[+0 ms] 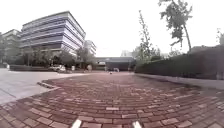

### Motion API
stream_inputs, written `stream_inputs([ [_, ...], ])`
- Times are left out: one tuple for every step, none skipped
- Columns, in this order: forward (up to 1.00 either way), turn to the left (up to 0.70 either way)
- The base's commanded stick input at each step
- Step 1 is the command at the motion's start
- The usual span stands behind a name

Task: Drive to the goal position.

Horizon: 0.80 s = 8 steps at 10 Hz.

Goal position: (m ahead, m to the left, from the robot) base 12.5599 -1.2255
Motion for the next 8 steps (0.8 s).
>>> stream_inputs([
  [0.7,0.0],
  [0.7,0.0],
  [0.7,0.0],
  [0.7,0.0],
  [0.7,0.0],
  [0.7,0.0],
  [0.7,0.0],
  [0.7,0.0],
])
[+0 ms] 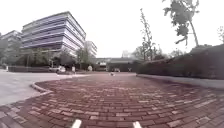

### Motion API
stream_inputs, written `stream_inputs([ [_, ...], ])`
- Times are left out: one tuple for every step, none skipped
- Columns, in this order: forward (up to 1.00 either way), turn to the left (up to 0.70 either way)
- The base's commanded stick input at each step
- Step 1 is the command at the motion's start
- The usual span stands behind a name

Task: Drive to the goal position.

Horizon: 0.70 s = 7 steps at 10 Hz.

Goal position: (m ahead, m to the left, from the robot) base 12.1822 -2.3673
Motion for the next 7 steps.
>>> stream_inputs([
  [0.7,0.0],
  [0.7,0.0],
  [0.7,0.0],
  [0.7,-0.08],
  [0.7,-0.14],
  [0.7,-0.14],
  [0.7,-0.14],
])
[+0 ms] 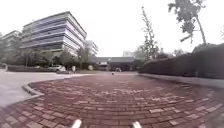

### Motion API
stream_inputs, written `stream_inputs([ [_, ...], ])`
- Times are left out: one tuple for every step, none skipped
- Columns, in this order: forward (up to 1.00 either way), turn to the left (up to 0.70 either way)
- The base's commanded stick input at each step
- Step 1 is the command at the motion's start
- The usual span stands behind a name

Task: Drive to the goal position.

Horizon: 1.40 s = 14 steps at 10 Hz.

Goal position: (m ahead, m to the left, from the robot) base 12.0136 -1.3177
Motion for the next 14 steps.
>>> stream_inputs([
  [0.7,-0.14],
  [0.7,-0.14],
  [0.7,-0.14],
  [0.7,-0.14],
  [0.7,-0.14],
  [0.7,-0.14],
  [0.7,-0.14],
  [0.7,-0.14],
  [0.7,-0.14],
  [0.7,-0.14],
  [0.7,-0.14],
  [0.7,-0.14],
  [0.7,-0.13],
  [0.7,-0.08],
])
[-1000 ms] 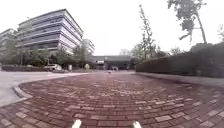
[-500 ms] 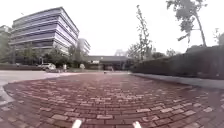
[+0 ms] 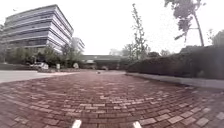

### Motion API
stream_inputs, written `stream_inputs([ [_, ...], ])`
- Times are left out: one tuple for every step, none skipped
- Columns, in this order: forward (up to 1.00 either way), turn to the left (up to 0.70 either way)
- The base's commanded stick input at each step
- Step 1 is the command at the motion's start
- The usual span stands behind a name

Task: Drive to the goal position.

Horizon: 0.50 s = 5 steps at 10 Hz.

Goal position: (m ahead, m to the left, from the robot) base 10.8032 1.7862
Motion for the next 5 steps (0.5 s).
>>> stream_inputs([
  [0.7,-0.04],
  [0.7,0.0],
  [0.7,0.0],
  [0.7,0.0],
  [0.7,0.0],
])
